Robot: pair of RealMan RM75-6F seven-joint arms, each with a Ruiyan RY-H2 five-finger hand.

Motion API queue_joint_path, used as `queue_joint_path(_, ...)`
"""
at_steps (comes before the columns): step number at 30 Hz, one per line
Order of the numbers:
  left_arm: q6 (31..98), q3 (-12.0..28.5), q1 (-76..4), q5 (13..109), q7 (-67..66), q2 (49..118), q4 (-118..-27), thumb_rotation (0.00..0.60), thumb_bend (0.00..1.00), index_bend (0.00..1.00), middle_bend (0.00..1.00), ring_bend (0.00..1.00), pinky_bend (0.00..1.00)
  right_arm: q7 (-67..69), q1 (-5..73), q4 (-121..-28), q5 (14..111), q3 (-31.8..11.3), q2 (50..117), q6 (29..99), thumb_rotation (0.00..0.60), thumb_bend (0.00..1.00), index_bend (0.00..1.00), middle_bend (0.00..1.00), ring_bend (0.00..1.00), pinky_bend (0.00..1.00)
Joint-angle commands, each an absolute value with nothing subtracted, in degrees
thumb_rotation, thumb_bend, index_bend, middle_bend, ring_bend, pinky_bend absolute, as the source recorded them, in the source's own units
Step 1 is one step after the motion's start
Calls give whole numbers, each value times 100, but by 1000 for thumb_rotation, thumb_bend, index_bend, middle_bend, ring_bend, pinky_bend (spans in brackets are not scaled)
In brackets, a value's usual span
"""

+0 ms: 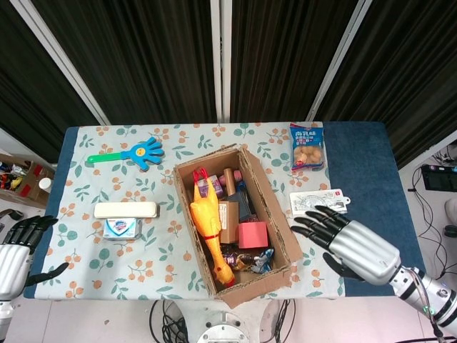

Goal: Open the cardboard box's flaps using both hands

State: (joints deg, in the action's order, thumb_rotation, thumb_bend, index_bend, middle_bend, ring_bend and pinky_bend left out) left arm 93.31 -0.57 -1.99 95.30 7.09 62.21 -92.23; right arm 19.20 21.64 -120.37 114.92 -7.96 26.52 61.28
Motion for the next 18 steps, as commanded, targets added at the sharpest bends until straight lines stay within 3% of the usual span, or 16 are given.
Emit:
queue_joint_path(1, 9367, -56, -169, 9524, 637, 6293, -9157, 485, 0, 146, 165, 127, 164, -1588, 359, -10757, 9722, -410, 5425, 7764, 600, 343, 0, 0, 0, 0)
queue_joint_path(4, 9434, -42, -139, 9533, 566, 6402, -9042, 416, 0, 137, 156, 119, 164, -1769, 52, -10237, 9511, -385, 5974, 8306, 600, 319, 0, 0, 0, 0)
queue_joint_path(7, 9491, -35, -124, 9572, 472, 6522, -8892, 384, 0, 133, 145, 113, 164, -1564, -106, -9754, 9281, -357, 6322, 8541, 600, 320, 0, 0, 0, 0)
queue_joint_path(13, 9463, -24, -161, 9603, 402, 6669, -8657, 331, 0, 119, 110, 104, 164, -1380, -187, -9146, 9057, -348, 6759, 8699, 600, 319, 0, 0, 0, 0)
queue_joint_path(18, 9298, -66, -240, 9638, 325, 6637, -8621, 322, 0, 119, 111, 104, 164, -1349, -138, -9019, 8914, -403, 6894, 8692, 600, 324, 0, 0, 0, 0)
